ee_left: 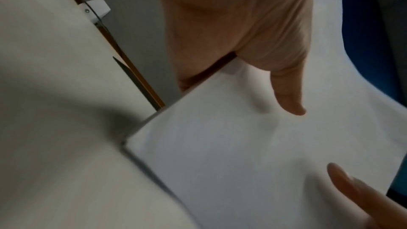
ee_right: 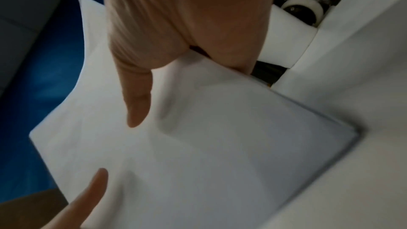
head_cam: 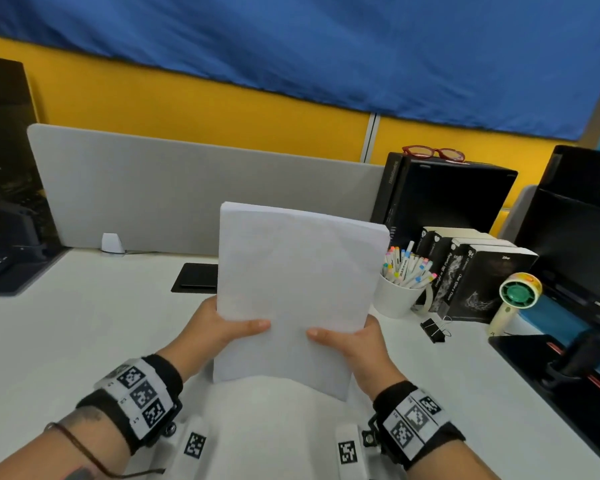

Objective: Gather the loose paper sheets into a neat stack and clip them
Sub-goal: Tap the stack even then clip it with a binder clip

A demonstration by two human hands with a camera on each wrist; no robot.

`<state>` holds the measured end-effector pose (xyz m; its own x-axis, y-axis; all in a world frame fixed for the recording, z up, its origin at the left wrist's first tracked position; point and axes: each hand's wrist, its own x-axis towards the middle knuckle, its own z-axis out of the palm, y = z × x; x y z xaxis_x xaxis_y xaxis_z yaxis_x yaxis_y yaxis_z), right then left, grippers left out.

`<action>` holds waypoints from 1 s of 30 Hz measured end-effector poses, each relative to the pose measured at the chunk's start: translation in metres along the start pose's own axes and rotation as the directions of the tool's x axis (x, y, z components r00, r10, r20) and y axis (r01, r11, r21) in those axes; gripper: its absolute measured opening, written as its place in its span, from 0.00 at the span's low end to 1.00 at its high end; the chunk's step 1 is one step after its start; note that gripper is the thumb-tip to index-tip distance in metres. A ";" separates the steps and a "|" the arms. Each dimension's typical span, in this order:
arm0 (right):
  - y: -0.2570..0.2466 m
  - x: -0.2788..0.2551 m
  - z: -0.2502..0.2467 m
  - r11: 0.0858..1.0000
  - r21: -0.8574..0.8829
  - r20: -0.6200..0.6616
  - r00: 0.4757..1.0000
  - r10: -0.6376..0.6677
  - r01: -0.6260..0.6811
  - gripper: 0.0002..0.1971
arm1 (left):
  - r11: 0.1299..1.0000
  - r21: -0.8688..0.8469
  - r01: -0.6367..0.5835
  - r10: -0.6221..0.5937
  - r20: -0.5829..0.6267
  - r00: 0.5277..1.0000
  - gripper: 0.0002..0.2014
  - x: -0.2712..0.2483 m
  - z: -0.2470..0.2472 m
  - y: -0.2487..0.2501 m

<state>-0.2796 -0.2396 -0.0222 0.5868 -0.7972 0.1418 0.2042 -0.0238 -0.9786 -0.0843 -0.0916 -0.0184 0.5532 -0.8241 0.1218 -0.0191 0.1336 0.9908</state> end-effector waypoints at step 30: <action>-0.056 0.004 0.006 0.973 -0.073 -0.126 0.965 -0.228 0.220 0.27 | 0.972 0.131 -0.195 0.216 -0.169 0.962 0.20 -0.003 0.020 0.046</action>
<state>-0.2840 -0.2381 0.0340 0.4208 -0.8405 0.3413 0.2707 -0.2427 -0.9316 -0.1040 -0.0939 0.0277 0.6686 -0.6708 0.3210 -0.2353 0.2187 0.9470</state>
